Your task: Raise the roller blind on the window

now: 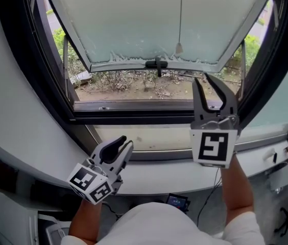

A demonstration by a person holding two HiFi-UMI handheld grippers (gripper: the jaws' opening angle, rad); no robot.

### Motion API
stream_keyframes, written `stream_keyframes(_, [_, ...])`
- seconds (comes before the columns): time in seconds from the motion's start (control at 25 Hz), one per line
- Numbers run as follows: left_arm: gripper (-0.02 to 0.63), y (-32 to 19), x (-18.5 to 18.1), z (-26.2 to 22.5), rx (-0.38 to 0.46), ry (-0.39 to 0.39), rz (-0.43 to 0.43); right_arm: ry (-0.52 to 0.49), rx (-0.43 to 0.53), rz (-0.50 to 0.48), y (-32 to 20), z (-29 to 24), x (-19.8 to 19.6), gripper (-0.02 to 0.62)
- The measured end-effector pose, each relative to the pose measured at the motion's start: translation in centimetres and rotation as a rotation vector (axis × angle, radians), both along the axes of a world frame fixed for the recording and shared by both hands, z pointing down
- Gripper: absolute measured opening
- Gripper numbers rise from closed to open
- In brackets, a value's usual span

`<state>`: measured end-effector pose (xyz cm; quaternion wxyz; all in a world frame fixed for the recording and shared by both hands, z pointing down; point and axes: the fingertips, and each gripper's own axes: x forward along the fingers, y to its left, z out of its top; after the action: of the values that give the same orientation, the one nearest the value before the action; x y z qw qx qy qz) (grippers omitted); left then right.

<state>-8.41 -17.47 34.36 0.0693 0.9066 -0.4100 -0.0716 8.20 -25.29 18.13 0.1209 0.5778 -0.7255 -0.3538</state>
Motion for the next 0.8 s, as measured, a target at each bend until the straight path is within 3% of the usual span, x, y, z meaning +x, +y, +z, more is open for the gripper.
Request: stream_keyframes(0.8, [0.109, 0.1, 1.4, 1.2, -0.044, 0.016, 0.027, -0.156, -0.220, -0.020, 1.6, 8.8, 2.6, 0.060])
